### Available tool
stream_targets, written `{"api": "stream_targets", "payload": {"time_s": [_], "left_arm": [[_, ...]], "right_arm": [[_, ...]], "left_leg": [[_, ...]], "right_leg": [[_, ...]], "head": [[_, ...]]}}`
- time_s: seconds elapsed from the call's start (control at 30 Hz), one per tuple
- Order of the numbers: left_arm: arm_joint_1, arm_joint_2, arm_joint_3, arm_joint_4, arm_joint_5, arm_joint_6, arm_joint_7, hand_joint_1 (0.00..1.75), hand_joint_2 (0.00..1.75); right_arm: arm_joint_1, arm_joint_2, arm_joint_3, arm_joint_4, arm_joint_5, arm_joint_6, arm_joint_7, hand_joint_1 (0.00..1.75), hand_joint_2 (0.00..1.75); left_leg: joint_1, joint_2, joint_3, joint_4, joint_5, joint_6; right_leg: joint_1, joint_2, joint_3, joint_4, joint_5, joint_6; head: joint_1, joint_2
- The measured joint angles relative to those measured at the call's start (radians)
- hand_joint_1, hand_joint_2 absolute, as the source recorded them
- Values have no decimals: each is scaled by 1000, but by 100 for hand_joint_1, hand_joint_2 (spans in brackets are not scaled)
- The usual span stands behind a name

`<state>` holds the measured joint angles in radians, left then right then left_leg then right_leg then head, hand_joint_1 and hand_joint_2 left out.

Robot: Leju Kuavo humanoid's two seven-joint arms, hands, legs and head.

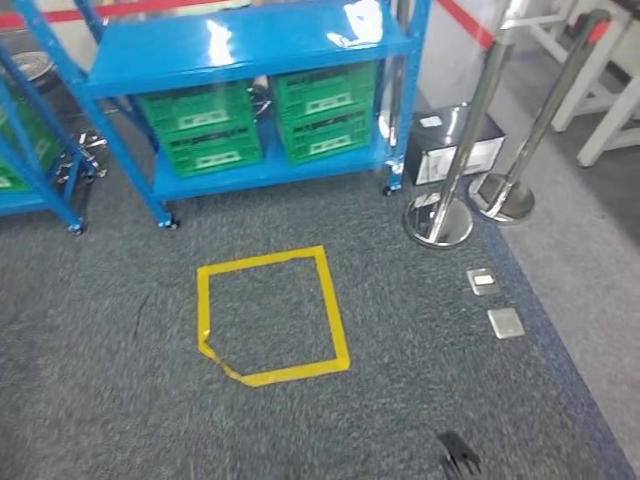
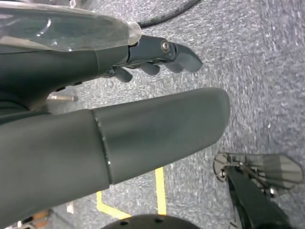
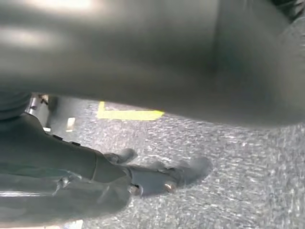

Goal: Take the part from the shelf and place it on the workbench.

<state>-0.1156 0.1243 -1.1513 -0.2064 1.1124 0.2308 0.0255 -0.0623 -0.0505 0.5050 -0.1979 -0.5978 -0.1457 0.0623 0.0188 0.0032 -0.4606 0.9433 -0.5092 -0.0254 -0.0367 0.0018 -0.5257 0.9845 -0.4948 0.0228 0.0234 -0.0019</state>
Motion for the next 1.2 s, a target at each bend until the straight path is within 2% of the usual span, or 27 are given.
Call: {"api": "stream_targets", "payload": {"time_s": [0.07,0.17,0.2,0.23,0.27,0.3,0.37,0.4,0.43,0.5,0.53,0.57,0.6,0.63,0.7,0.73,0.77,0.8,0.87,0.9,0.93,1.0,1.03,1.07,1.1,1.17,1.2], "left_arm": [[-1,-2,0,0,0,0,2,0,0],[-1,-4,0,0,2,0,3,0,0],[0,-4,0,0,3,0,4,0,0],[2,-5,0,0,4,0,5,0,0],[4,-5,0,0,4,0,5,0,0],[6,-5,0,0,5,1,6,0,0],[9,1,0,1,5,2,6,0,0],[10,4,0,1,6,3,6,0,0],[9,7,0,1,6,4,5,0,0],[7,9,0,1,6,5,5,0,0],[7,8,0,1,6,6,5,0,0],[8,8,0,1,6,6,5,0,0],[8,7,0,1,6,6,5,0,0],[8,6,0,1,6,6,5,0,0],[7,4,0,1,6,6,5,0,0],[7,2,0,1,6,6,5,0,0],[8,0,0,1,6,6,5,0,0],[9,-2,0,1,6,6,5,0,0],[10,-4,0,1,6,6,5,0,0],[8,-5,0,1,6,6,5,0,0],[6,-5,0,2,7,6,5,0,0],[1,-5,0,2,7,6,5,0,0],[0,-5,0,2,7,7,4,0,0],[0,-5,0,2,5,7,4,0,0],[-1,-6,0,2,4,8,4,0,0],[-2,-7,0,2,0,9,3,0,0],[-2,-7,0,2,-1,9,3,0,0]], "right_arm": [[2,0,0,0,0,0,0,0,0],[0,0,0,0,0,0,-1,0,0],[0,0,0,0,0,0,-1,0,0],[0,0,0,0,0,0,-1,0,0],[0,0,0,0,0,0,-1,0,0],[0,0,1,0,0,0,-1,0,0],[-2,3,2,0,0,1,-2,0,0],[-5,4,3,-1,0,2,-2,0,0],[-7,6,4,-2,0,2,-2,0,0],[-8,6,5,-3,0,3,-2,0,0],[-6,6,6,-3,0,4,-3,0,0],[-5,6,6,-3,0,5,-3,0,0],[-5,7,6,-2,0,6,-3,0,0],[-5,6,6,-2,0,6,-3,0,0],[-7,5,6,-2,0,6,-3,0,0],[-6,4,6,-2,0,6,-2,0,0],[-4,3,6,-2,0,6,-2,0,0],[-1,2,6,-2,0,6,-2,0,0],[7,2,7,0,0,6,-3,0,0],[8,2,7,1,0,6,-3,0,0],[8,2,7,1,0,6,-3,0,0],[3,1,8,0,0,6,-4,0,0],[2,1,8,0,0,6,-4,0,0],[2,0,8,0,-1,6,-4,0,0],[1,0,8,0,-3,6,-4,0,0],[0,-1,8,0,-10,6,-4,0,0],[-1,-1,8,0,-14,6,-3,0,0]], "left_leg": [[4,1,-31,69,-20,-3],[0,0,-170,268,-85,2],[-5,0,-211,305,-103,8],[-12,-1,-236,307,-106,18],[-21,-2,-245,276,-87,30],[-33,-4,-243,219,-38,45],[-61,-19,-227,104,91,79],[-71,-29,-215,64,132,93],[-77,-37,-203,39,146,103],[-76,-41,-159,2,131,112],[-72,-39,-133,-14,125,115],[-69,-36,-105,-25,118,116],[-64,-33,-79,-34,106,115],[-60,-31,-59,-37,92,114],[-51,-30,-19,-39,59,106],[-45,-31,4,-39,41,101],[-38,-32,28,-39,22,95],[-33,-33,53,-39,3,87],[-27,-34,92,-38,-35,74],[-26,-35,110,-48,-50,68],[-26,-35,130,-60,-55,61],[-25,-32,149,-56,-40,48],[-23,-28,142,-26,-31,40],[-22,-24,117,22,-35,34],[-21,-20,84,79,-53,30],[-17,-15,-7,194,-122,23],[-14,-14,-47,230,-152,22]], "right_leg": [[6,3,26,-3,-5,-15],[20,6,51,-13,-20,-29],[26,9,64,-17,-29,-33],[32,13,80,-20,-39,-36],[36,17,98,-23,-51,-39],[39,20,114,-27,-65,-41],[40,27,143,-39,-91,-41],[39,31,154,-50,-103,-40],[38,36,170,-55,-105,-37],[36,37,187,-45,-92,-29],[36,33,182,-9,-79,-24],[36,27,157,44,-73,-19],[35,20,116,112,-81,-15],[35,15,68,178,-103,-9],[29,12,-22,251,-188,4],[25,10,-51,249,-223,12],[21,9,-71,223,-234,20],[16,7,-84,179,-201,27],[7,-2,-102,69,-30,34],[7,-6,-100,28,42,32],[8,-7,-93,-1,86,25],[11,-4,-58,-27,82,4],[9,-4,-40,-36,82,-5],[8,-5,-25,-41,81,-13],[7,-5,-11,-44,82,-19],[9,-4,-3,-45,75,-24],[10,-3,0,-45,69,-24]], "head": [[-11,0],[-18,0],[-18,0],[-18,0],[-18,0],[-18,0],[-19,0],[-20,0],[-21,0],[-22,0],[-23,0],[-24,0],[-23,0],[-22,0],[-17,0],[-14,0],[-11,0],[-7,0],[2,0],[4,0],[3,0],[1,0],[0,0],[-4,0],[-10,0],[-21,0],[-22,0]]}}
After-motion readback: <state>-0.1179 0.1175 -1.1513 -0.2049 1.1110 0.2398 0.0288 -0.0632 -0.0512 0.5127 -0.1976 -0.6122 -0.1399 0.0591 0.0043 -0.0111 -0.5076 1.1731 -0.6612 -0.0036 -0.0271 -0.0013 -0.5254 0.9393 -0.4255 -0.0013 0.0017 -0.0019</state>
